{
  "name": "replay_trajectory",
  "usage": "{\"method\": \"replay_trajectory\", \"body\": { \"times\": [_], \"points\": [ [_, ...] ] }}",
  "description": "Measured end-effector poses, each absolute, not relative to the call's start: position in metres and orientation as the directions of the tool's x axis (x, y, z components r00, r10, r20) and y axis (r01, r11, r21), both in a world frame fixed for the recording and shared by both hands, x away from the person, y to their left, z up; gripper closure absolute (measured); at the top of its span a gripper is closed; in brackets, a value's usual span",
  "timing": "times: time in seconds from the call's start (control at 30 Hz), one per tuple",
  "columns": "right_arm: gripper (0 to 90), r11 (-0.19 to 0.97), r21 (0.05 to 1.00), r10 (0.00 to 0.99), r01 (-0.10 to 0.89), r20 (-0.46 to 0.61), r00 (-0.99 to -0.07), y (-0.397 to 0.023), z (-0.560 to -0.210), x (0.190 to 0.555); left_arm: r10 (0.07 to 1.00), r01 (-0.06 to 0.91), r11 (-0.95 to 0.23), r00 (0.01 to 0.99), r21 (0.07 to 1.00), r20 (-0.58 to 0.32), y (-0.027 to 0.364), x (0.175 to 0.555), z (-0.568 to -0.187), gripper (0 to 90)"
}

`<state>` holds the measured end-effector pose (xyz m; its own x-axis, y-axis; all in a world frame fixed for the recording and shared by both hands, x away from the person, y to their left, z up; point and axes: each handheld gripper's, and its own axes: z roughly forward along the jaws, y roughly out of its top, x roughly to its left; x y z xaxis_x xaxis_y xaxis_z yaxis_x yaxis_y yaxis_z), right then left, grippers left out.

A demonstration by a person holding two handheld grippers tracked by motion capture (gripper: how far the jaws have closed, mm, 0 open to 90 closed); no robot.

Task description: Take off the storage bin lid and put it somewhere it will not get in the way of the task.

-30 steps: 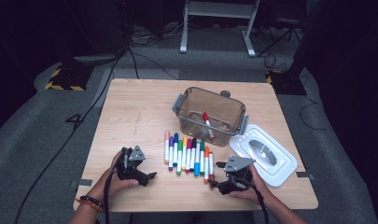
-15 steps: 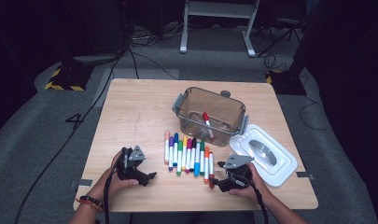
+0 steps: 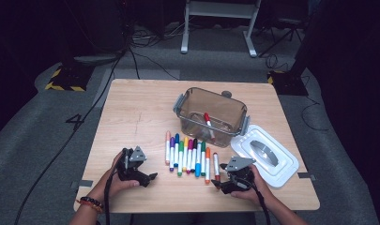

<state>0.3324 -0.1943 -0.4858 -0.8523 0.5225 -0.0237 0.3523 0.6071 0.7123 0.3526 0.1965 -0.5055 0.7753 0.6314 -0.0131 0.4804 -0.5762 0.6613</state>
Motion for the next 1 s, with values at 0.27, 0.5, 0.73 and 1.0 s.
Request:
{"method": "replay_trajectory", "body": {
  "times": [0.27,0.5,0.73,1.0],
  "points": [
    [44.8,0.615,0.68,0.585,0.4,-0.053,-0.809,-0.22,-0.491,0.335,0.632,0.481,-0.575,0.774,0.662,-0.013,0.196,0.353,-0.506,0.5],
    [65.9,0.622,0.666,0.604,0.412,-0.072,-0.794,-0.226,-0.489,0.339,0.632,0.481,-0.576,0.774,0.661,-0.013,0.197,0.353,-0.506,0.5],
    [74.0,0.613,0.662,0.629,0.431,-0.078,-0.774,-0.228,-0.489,0.344,0.632,0.481,-0.576,0.775,0.661,-0.013,0.197,0.353,-0.505,0.4],
    [74.5,0.633,0.668,0.612,0.391,-0.122,-0.782,-0.236,-0.48,0.346,0.632,0.481,-0.576,0.775,0.661,-0.013,0.197,0.353,-0.505,0.5]
  ]
}}
